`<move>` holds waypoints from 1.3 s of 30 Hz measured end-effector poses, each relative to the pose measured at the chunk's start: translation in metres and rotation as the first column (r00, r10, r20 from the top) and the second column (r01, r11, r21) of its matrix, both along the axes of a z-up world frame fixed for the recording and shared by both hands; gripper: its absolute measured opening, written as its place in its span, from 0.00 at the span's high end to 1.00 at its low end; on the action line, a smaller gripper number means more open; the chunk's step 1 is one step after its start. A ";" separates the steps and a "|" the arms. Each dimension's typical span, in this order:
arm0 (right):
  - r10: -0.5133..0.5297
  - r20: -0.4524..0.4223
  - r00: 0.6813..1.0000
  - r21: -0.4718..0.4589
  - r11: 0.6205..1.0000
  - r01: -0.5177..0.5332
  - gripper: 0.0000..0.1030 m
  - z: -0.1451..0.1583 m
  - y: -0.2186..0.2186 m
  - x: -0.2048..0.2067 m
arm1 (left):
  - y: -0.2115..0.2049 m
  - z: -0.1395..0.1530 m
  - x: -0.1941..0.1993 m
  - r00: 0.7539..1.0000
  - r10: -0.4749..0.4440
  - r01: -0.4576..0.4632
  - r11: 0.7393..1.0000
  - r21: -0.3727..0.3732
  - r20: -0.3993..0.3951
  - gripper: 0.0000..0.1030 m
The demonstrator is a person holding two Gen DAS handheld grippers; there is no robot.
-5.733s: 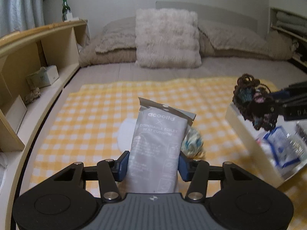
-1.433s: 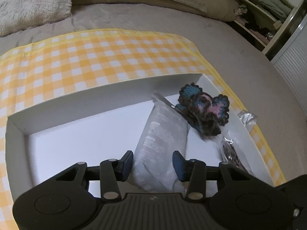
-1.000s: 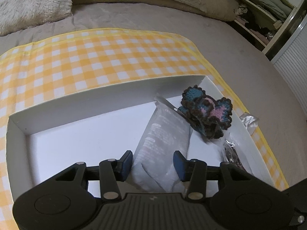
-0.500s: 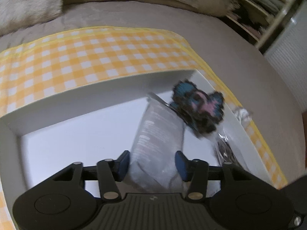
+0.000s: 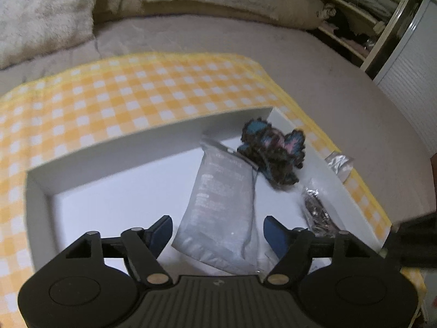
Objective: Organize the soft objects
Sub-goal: 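Open the left tool to drop the grey packet while the right tool releases the flower in the box, then move both open tools back toward the white mask and floral pouch on the cloth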
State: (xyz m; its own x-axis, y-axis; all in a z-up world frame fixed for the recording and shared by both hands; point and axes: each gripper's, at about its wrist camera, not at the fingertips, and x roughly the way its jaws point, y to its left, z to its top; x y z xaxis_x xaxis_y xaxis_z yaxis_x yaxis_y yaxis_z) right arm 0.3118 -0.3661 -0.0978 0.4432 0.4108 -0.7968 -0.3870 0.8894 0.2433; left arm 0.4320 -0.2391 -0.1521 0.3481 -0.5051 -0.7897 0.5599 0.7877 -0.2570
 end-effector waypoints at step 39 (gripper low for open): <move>-0.455 0.429 0.780 -0.019 0.859 0.511 0.00 0.071 -0.013 -0.091 | 0.135 0.100 -0.134 0.911 0.249 -0.243 0.968 -0.059 0.330 0.00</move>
State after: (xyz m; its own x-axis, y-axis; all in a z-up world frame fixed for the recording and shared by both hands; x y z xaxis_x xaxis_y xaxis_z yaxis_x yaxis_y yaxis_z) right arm 0.2205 -0.3792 -0.0269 0.8430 -0.0350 -0.5368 0.0649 0.9972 0.0369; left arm 0.2981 -0.1044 -0.0522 0.7037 -0.3815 -0.5994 0.4042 0.9087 -0.1039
